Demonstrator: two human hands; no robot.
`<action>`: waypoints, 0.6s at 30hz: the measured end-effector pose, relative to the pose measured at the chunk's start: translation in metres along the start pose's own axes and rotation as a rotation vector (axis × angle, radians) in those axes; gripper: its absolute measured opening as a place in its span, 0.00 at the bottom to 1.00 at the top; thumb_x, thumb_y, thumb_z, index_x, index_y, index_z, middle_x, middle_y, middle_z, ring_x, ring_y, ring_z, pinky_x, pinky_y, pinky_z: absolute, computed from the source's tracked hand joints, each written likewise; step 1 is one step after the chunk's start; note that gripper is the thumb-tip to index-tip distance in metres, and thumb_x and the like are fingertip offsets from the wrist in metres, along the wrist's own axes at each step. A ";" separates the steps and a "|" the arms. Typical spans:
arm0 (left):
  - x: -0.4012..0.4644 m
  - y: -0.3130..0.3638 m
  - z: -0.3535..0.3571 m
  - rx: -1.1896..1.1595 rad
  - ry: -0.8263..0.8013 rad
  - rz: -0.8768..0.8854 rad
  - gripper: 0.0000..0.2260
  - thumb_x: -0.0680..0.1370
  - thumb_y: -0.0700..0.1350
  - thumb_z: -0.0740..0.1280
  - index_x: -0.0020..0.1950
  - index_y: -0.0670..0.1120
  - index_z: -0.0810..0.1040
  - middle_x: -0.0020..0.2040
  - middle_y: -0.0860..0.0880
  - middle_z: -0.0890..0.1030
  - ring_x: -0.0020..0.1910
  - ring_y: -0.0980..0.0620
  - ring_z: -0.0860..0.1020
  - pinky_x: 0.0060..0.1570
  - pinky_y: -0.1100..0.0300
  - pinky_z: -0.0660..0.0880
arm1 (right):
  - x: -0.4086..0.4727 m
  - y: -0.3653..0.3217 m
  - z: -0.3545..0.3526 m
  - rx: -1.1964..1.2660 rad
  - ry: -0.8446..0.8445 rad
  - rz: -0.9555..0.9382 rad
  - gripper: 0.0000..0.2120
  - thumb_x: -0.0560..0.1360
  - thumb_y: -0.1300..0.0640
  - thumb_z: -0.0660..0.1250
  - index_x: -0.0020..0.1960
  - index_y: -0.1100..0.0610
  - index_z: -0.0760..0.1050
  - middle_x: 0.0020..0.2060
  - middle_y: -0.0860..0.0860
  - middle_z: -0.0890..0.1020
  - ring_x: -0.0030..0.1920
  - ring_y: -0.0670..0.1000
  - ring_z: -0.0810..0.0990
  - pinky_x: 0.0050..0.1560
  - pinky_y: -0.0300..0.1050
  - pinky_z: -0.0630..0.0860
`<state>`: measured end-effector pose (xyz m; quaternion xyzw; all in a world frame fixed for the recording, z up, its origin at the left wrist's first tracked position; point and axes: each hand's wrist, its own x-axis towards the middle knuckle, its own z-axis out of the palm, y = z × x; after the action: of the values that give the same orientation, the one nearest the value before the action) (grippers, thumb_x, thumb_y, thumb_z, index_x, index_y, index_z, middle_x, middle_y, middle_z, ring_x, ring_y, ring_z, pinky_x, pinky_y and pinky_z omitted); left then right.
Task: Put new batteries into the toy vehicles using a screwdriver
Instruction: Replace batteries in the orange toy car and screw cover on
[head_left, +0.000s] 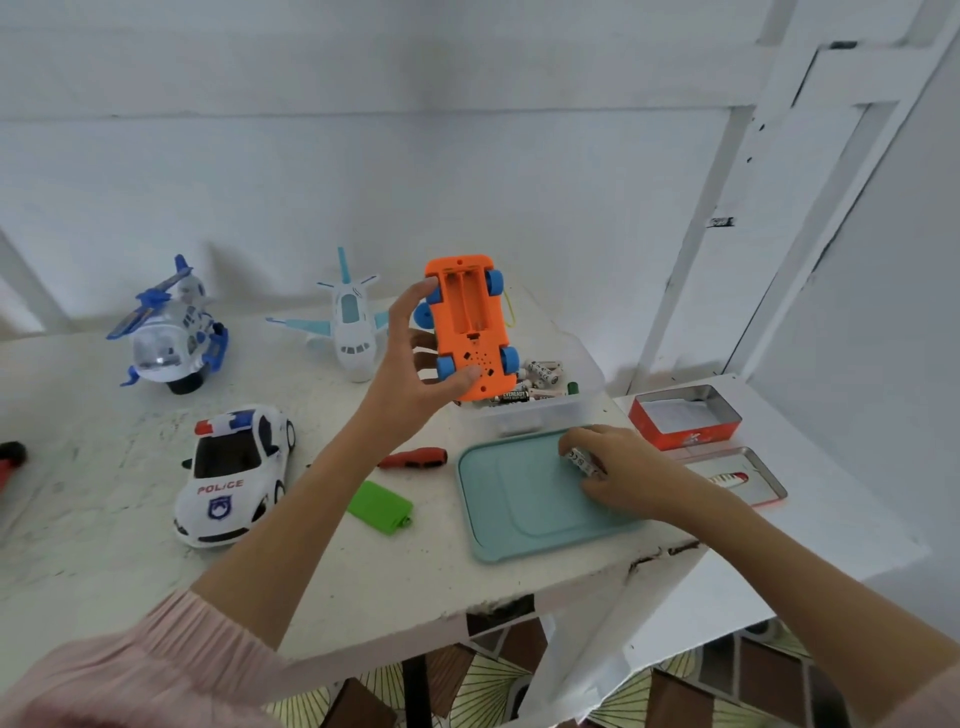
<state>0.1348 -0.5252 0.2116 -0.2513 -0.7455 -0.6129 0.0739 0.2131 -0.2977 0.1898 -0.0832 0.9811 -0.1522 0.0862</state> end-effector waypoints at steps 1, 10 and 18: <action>0.000 0.000 0.000 -0.003 -0.003 -0.002 0.34 0.69 0.47 0.72 0.67 0.64 0.57 0.66 0.43 0.69 0.50 0.57 0.79 0.44 0.62 0.79 | -0.002 -0.001 -0.003 0.018 0.015 -0.018 0.17 0.72 0.63 0.62 0.60 0.52 0.70 0.53 0.54 0.76 0.46 0.51 0.71 0.44 0.42 0.68; -0.008 -0.001 0.009 -0.004 -0.037 -0.010 0.34 0.69 0.45 0.72 0.67 0.62 0.57 0.65 0.42 0.69 0.49 0.60 0.79 0.42 0.66 0.77 | 0.000 -0.047 -0.078 0.465 0.345 -0.275 0.16 0.77 0.62 0.60 0.58 0.45 0.72 0.38 0.49 0.72 0.34 0.46 0.70 0.37 0.32 0.69; -0.016 0.004 0.014 -0.010 -0.058 -0.002 0.35 0.70 0.38 0.75 0.66 0.62 0.59 0.63 0.43 0.70 0.48 0.59 0.79 0.43 0.64 0.78 | 0.036 -0.070 -0.087 0.165 0.590 -0.348 0.10 0.72 0.65 0.66 0.53 0.63 0.76 0.38 0.51 0.73 0.34 0.41 0.68 0.37 0.26 0.65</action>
<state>0.1534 -0.5160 0.2049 -0.2687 -0.7445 -0.6091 0.0502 0.1709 -0.3455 0.2883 -0.1945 0.9192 -0.2608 -0.2217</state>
